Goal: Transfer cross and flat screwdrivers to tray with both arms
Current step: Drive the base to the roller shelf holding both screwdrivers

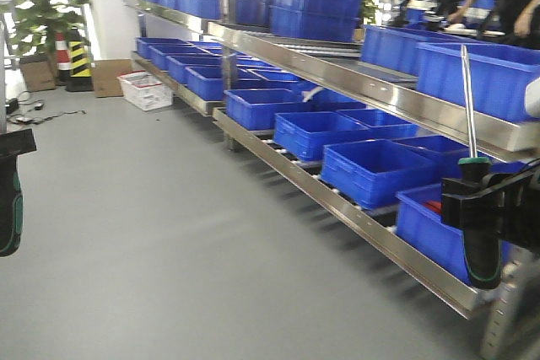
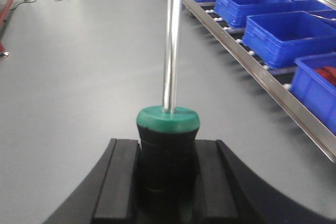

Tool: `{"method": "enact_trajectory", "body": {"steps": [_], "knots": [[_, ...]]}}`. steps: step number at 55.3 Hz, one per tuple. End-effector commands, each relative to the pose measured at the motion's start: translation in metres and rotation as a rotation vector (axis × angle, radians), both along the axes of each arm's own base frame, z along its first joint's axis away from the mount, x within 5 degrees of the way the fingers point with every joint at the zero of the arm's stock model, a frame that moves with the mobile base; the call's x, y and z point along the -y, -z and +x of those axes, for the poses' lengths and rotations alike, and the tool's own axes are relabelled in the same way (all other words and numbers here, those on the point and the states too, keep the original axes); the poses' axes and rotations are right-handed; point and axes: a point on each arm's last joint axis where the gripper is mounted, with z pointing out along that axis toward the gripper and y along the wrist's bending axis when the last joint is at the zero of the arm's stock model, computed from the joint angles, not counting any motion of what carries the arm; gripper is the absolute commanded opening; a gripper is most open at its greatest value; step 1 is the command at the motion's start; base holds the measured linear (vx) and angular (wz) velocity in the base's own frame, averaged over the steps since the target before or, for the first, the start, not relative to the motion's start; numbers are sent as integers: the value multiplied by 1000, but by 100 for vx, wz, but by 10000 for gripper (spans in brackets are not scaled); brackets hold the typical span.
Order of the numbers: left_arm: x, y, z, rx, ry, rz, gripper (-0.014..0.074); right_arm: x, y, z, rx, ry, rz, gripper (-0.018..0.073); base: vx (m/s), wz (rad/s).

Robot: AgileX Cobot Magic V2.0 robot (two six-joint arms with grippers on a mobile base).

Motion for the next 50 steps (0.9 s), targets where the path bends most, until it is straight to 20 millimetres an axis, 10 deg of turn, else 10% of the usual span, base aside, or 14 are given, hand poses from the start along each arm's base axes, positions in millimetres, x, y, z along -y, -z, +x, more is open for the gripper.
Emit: {"method": "enact_trajectory", "body": {"steps": [1, 50], "knots": [[-1, -21, -6, 86, -31, -48, 3, 2, -22, -4, 135, -15, 19, -8, 51, 34], [-1, -21, -6, 87, -33, -48, 3, 2, -22, -4, 135, -15, 19, -8, 55, 34]]}}
